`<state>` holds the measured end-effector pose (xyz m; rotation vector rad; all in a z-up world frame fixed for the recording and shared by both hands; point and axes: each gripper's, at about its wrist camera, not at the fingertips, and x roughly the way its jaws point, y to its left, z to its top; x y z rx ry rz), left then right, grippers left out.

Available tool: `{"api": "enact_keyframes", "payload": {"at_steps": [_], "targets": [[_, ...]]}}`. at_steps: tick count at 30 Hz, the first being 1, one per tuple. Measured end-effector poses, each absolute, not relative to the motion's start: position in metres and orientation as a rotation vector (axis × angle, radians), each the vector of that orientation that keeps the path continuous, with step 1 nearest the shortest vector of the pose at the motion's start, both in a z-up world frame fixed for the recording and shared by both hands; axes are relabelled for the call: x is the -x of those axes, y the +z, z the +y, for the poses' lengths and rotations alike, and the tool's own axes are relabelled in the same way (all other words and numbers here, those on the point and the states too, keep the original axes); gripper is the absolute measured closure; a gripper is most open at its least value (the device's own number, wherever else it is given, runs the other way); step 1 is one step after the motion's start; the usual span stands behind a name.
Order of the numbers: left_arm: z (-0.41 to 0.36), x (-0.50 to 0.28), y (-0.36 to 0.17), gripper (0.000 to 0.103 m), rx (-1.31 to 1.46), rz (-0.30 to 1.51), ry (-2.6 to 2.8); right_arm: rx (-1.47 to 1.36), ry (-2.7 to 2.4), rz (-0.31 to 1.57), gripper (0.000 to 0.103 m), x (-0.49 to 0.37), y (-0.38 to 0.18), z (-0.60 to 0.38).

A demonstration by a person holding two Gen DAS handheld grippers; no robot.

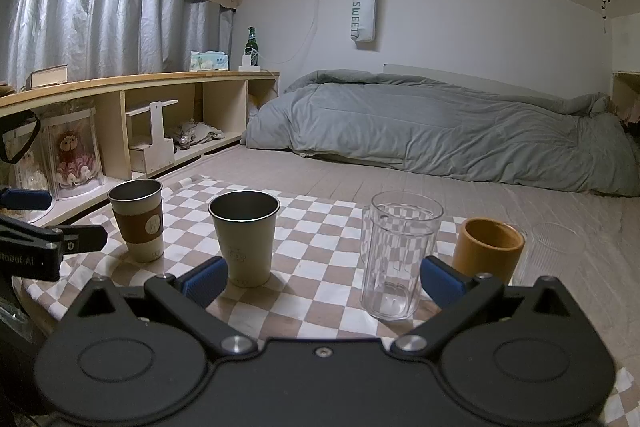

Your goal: Flip cup upright

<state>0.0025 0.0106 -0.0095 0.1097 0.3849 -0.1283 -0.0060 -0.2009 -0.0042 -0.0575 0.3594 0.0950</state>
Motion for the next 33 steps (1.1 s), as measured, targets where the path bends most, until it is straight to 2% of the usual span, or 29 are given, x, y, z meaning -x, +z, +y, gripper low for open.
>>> {"api": "enact_keyframes", "payload": {"at_steps": [33], "targets": [[0.0163,-0.0003,-0.0105,0.0,-0.108,0.39,-0.115,0.056,0.094,0.362,0.0,0.0057,-0.0047,-0.2015]]}}
